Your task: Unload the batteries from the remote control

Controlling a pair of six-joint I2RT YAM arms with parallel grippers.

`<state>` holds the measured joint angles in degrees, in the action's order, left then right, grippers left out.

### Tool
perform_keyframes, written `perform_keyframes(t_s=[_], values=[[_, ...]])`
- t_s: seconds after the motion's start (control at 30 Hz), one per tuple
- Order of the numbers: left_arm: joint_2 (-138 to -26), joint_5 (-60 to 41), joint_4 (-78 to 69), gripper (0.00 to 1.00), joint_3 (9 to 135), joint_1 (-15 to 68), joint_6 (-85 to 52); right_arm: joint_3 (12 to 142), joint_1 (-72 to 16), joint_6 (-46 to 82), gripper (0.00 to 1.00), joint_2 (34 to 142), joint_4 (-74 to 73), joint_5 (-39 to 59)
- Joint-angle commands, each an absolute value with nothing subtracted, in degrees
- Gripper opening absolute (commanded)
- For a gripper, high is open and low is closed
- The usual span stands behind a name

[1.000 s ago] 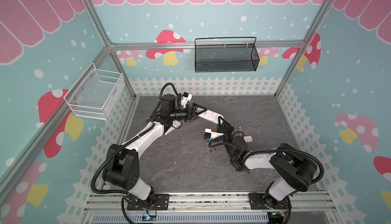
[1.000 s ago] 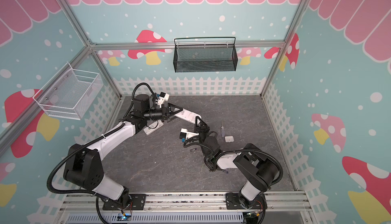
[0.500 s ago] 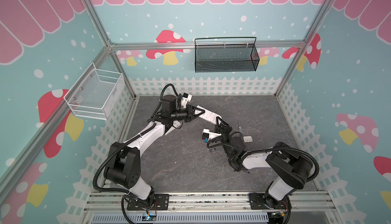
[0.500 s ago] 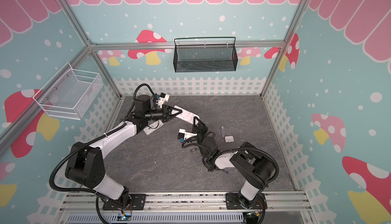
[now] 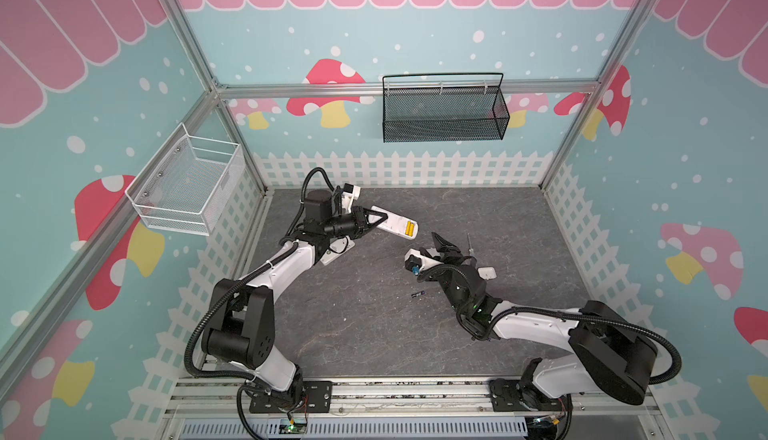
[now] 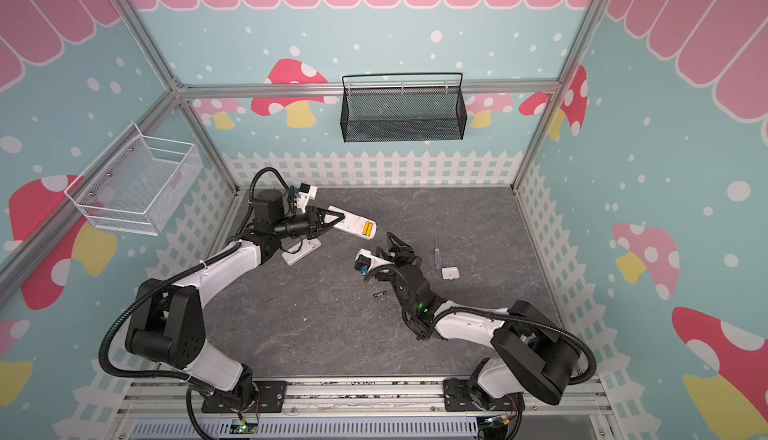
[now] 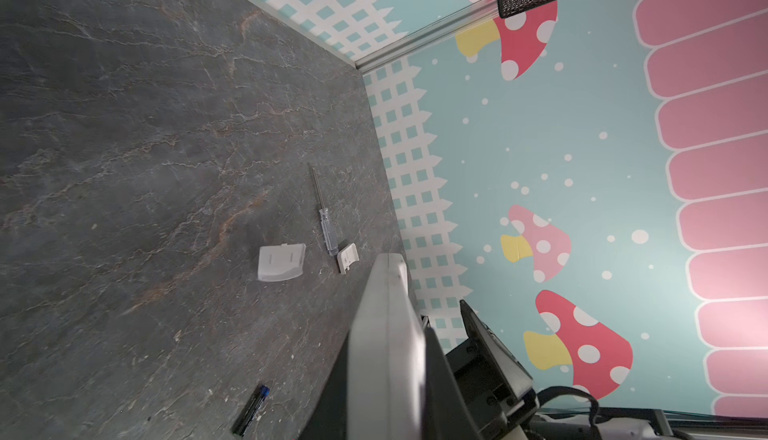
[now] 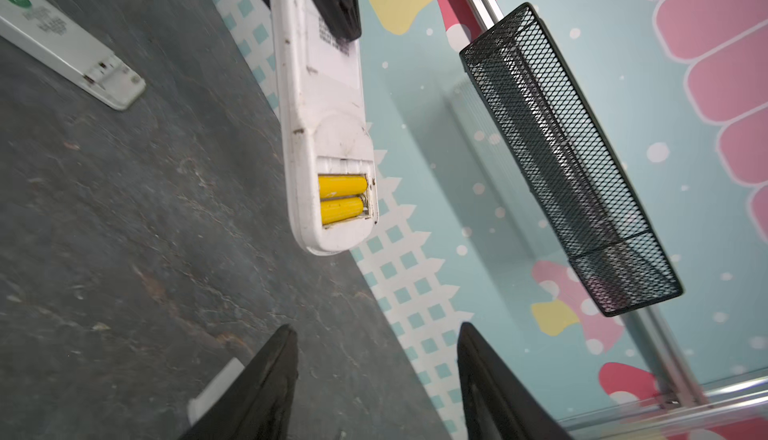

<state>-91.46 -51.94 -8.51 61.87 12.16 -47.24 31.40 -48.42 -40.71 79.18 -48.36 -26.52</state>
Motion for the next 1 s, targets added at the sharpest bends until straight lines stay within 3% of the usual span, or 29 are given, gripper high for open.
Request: perform_keyframes(t_s=[0.0, 0.4, 0.83, 0.97], values=[[-91.0, -48.8, -5.8, 0.0, 61.3, 12.0, -40.6, 32.1, -47.8, -24.1, 0.62, 77.3, -36.6, -22.1], [-92.1, -39.8, -2.5, 0.0, 54.6, 13.1, -35.7, 35.3, -32.3, 11.3, 0.61, 70.9, -16.7, -6.8], [-96.6, -33.4, -9.8, 0.01, 46.6, 19.4, -43.1, 43.4, -18.2, 16.5, 0.6, 79.1, -1.4, 0.7], [-98.4, -33.6, -8.7, 0.1, 47.2, 19.8, -43.2, 46.6, -14.6, 16.1, 0.58, 83.7, 1.7, 3.2]])
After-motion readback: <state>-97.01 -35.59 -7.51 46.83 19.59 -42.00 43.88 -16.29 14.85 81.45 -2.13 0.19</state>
